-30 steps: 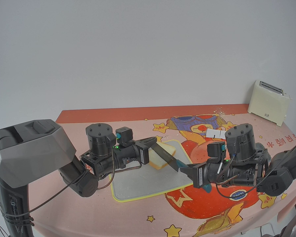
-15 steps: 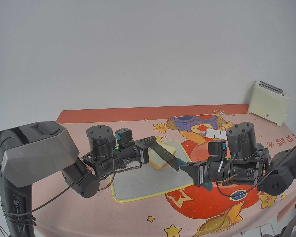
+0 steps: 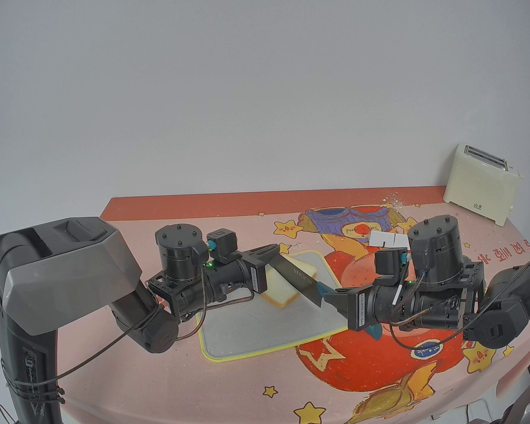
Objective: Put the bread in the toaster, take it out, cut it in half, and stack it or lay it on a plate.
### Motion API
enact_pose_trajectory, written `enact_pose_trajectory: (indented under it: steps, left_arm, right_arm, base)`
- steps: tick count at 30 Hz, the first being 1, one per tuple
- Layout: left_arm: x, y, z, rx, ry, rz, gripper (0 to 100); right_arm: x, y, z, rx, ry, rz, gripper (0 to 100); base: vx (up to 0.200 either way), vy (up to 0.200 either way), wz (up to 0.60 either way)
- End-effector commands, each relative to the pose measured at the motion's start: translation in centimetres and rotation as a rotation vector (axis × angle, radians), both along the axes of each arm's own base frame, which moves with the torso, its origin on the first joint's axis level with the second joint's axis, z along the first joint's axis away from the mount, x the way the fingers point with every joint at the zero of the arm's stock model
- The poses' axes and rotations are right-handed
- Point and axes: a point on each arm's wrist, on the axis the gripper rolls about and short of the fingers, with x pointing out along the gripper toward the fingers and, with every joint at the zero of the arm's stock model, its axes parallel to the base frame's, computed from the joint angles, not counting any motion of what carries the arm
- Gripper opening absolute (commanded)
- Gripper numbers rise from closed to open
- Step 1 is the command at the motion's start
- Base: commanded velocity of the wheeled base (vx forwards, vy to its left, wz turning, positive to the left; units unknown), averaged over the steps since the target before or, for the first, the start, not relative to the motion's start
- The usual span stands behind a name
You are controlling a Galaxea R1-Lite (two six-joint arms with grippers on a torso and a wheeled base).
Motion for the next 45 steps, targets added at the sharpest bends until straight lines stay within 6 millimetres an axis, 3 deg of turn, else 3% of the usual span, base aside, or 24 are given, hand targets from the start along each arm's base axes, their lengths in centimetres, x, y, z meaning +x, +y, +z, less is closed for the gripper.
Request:
enact_pose_trajectory:
  steps: [1, 9, 10, 12, 18, 22, 26, 33, 41, 45]
  left_arm:
    - [-0.1, 0.1, 0.8, -0.012, -0.017, 0.0, 0]
    - [-1.6, 1.3, 8.3, -0.153, -0.127, 0.021, 0]
    - [-1.6, 1.4, 8.3, -0.154, -0.13, 0.024, 0]
    - [-2.8, 2.7, 10.8, -0.183, -0.173, 0.059, 0]
    - [-5.0, 7.6, 12.7, -0.196, -0.238, 0.185, 0]
    - [-6.8, 10.9, 12.8, -0.207, -0.297, 0.256, 0]
    - [-8.8, 12.2, 12.6, -0.222, -0.327, 0.277, 0]
    - [-9.5, 12.4, 11.6, -0.19, -0.3, 0.27, 0]
    - [-9.7, 12.5, 11.0, -0.178, -0.278, 0.271, 0]
    - [-9.7, 12.5, 11.1, -0.178, -0.28, 0.269, 0]
  right_arm:
    - [0.0, 0.0, -0.1, -0.001, 0.001, 0.001, 0]
    - [0.0, 0.3, 0.1, 0.01, -0.01, 0.007, 0]
    - [0.0, 0.3, 0.1, 0.01, -0.01, 0.008, 0]
    - [0.1, 0.3, 0.2, 0.014, -0.014, 0.006, 0]
    - [0.3, 0.4, 0.3, 0.017, -0.018, 0.003, 0]
    - [0.4, 0.4, 0.8, 0.03, -0.033, -0.004, 0]
    - [0.4, 0.2, 1.3, 0.039, -0.044, -0.005, 0]
    - [0.4, 0.2, 2.3, 0.063, -0.073, -0.008, 0]
    - [0.3, 0.1, 2.2, 0.058, -0.071, -0.014, 0]
    - [0.1, -0.5, 3.5, 0.084, -0.108, -0.027, 0]
  base:
    - [0.0, 0.0, 0.0]
    - [0.0, 0.0, 0.0]
    - [0.0, 0.0, 0.0]
    - [0.0, 0.0, 0.0]
    - [0.0, 0.0, 0.0]
    - [0.0, 0.0, 0.0]
    - [0.0, 0.0, 0.0]
    - [0.0, 0.0, 0.0]
    - [0.0, 0.0, 0.0]
    - [0.0, 0.0, 0.0]
